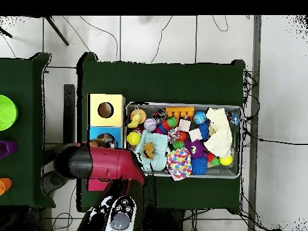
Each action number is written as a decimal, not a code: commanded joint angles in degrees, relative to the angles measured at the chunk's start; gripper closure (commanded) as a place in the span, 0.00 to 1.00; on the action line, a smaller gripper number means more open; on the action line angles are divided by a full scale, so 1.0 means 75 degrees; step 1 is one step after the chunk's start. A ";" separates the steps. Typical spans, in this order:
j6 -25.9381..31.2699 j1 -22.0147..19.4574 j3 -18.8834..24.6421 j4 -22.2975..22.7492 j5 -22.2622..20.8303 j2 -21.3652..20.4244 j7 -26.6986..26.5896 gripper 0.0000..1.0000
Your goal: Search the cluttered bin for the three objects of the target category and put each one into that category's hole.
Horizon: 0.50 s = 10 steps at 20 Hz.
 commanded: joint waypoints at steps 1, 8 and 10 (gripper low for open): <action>-0.0759 -0.0087 0.0485 0.0650 0.0251 0.0147 0.1859 1.00; -0.0891 0.0000 0.0457 0.0743 0.0319 0.0165 0.1949 1.00; -0.0931 0.0003 0.0471 0.0796 0.0332 0.0156 0.1940 1.00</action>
